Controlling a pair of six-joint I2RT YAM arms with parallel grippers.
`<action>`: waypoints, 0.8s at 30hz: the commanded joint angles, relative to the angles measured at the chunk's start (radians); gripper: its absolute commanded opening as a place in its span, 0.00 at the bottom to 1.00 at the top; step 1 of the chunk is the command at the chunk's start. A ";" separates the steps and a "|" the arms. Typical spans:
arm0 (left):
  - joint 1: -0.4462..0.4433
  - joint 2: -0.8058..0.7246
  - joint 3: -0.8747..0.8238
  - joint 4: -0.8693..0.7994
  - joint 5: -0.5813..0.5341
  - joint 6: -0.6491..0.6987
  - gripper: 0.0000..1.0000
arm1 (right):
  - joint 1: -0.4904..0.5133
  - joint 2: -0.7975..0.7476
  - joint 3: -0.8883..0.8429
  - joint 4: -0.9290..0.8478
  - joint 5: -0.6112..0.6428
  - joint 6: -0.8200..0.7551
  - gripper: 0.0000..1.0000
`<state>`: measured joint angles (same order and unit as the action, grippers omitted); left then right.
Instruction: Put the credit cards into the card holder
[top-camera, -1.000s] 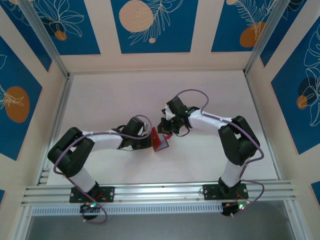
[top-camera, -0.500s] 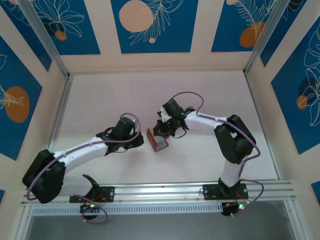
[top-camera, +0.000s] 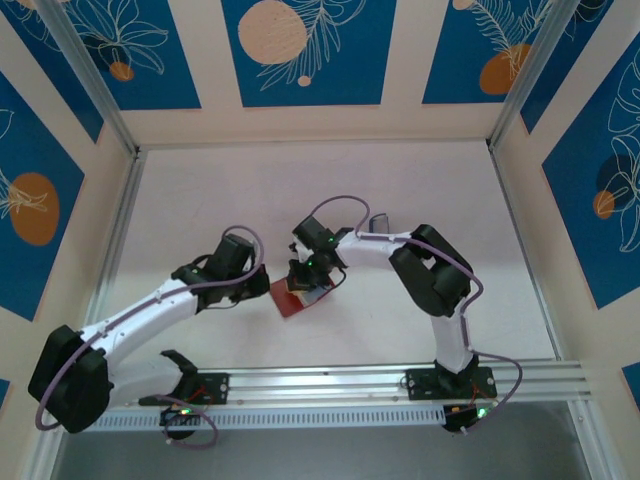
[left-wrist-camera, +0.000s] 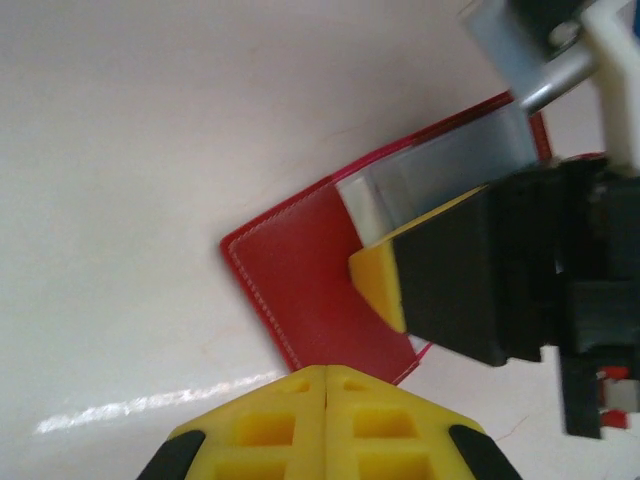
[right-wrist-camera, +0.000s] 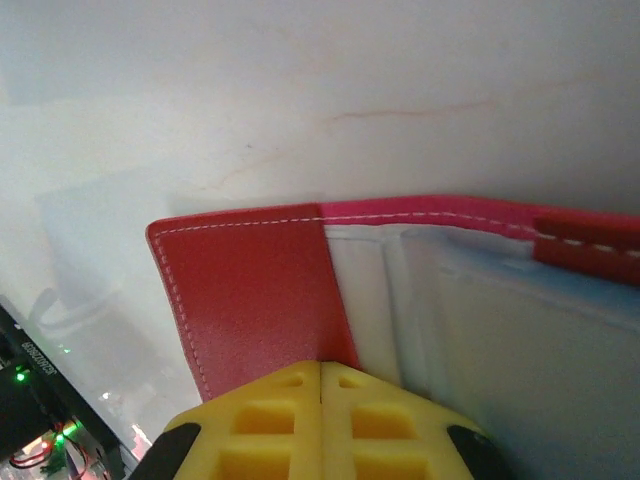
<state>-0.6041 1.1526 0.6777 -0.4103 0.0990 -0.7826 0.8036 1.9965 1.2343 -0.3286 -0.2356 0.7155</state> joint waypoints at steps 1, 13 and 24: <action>0.006 0.074 0.061 0.001 0.033 0.031 0.00 | -0.021 0.001 -0.011 -0.046 0.029 0.023 0.00; -0.008 0.381 0.082 0.226 0.092 0.010 0.00 | -0.085 -0.022 -0.065 0.004 -0.062 0.079 0.00; -0.017 0.524 0.040 0.280 0.029 0.056 0.00 | -0.111 -0.110 0.019 -0.178 0.072 -0.043 0.00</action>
<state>-0.6136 1.6238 0.7589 -0.1013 0.1902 -0.7582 0.6998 1.9415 1.2015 -0.3935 -0.2352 0.7372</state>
